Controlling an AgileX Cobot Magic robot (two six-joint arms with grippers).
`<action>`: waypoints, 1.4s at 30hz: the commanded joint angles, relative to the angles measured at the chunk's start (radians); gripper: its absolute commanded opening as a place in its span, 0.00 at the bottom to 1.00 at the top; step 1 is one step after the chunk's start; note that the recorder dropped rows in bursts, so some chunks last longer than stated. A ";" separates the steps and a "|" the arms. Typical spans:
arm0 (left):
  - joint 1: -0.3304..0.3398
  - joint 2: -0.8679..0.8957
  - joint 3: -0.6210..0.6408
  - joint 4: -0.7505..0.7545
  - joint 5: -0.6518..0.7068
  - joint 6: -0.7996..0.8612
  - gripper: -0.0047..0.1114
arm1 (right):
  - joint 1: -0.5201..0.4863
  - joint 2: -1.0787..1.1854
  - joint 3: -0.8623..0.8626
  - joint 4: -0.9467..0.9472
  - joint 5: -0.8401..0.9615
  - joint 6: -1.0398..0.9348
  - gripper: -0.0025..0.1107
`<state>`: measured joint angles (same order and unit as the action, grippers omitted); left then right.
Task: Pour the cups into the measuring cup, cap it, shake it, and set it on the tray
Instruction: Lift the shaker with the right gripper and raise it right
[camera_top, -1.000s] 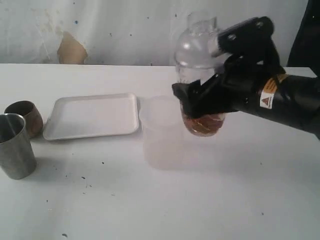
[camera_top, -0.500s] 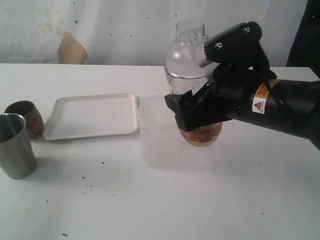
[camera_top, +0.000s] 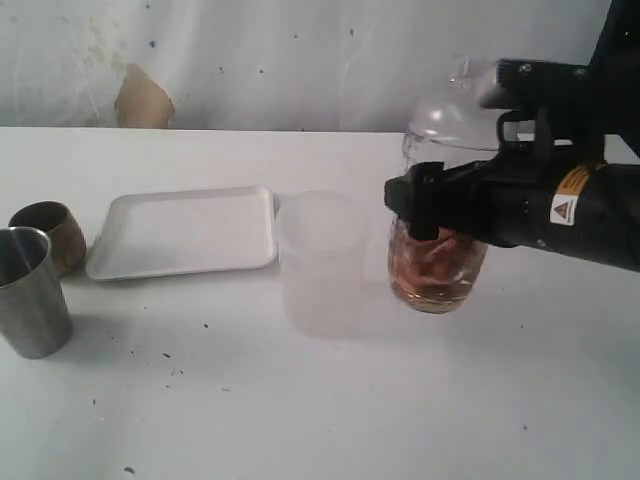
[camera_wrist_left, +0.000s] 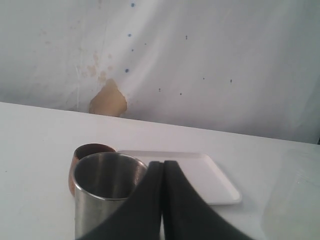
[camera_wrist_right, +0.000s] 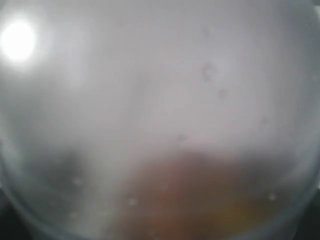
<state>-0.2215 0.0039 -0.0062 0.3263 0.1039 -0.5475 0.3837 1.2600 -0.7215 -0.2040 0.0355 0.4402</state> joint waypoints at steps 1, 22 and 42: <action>0.001 -0.004 0.006 0.005 -0.004 -0.006 0.04 | 0.026 -0.023 -0.005 -0.395 0.008 -0.233 0.02; 0.000 -0.004 0.006 0.003 0.001 -0.014 0.04 | -0.030 -0.033 -0.029 -0.367 0.024 -0.051 0.02; 0.000 -0.004 0.006 0.003 -0.005 -0.013 0.04 | 0.098 0.190 -0.227 -0.793 0.555 -0.181 0.02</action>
<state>-0.2215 0.0039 -0.0062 0.3263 0.1039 -0.5537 0.4419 1.4193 -0.9127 -0.8394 0.5110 0.2662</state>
